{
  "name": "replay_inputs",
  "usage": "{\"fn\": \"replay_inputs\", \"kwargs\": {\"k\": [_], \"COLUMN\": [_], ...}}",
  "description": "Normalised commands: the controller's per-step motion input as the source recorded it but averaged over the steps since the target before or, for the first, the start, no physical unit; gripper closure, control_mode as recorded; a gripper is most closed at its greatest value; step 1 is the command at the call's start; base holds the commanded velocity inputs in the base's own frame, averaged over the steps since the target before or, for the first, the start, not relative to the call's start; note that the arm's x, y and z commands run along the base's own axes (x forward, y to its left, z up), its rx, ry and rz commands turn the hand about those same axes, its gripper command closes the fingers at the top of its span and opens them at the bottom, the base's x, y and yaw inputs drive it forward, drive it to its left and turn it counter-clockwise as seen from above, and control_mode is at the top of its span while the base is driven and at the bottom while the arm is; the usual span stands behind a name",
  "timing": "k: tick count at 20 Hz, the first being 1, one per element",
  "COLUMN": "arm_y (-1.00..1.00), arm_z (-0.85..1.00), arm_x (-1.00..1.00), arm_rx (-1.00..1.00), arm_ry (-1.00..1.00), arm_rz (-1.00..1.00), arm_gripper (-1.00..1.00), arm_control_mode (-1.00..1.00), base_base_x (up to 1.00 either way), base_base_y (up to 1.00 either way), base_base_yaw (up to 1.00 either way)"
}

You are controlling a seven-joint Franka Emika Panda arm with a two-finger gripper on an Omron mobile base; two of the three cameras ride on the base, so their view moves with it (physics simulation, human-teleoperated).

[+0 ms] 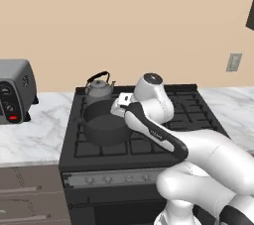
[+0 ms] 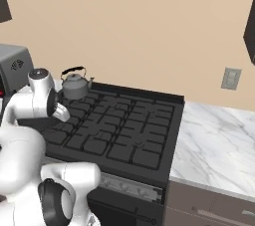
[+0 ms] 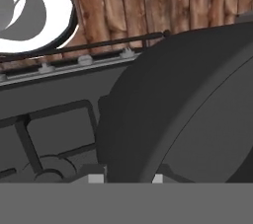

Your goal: Pick the kettle from the cabinet and place it on a stove burner. Then pick the pot from the counter and place it on another stove burner. Finally, turn both burners on.

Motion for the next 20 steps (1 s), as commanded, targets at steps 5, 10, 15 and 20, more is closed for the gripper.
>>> {"fn": "replay_inputs", "kwargs": {"k": [5,10,15,20], "arm_y": [0.06,0.0,0.0,0.03], "arm_z": [-0.3,-0.17,-0.22,-0.21], "arm_x": [0.22,0.06,0.16,0.24], "arm_rx": [-0.01,-0.02,0.0,0.0], "arm_ry": [0.0,0.0,0.0,0.0], "arm_rz": [0.04,0.07,0.05,0.02], "arm_gripper": [1.0,1.0,1.0,1.0], "arm_control_mode": [-1.0,-1.0,-1.0,-1.0], "base_base_x": [0.0,0.0,0.0,0.0], "base_base_y": [0.0,0.0,0.0,0.0], "base_base_yaw": [0.0,0.0,0.0,0.0]}}
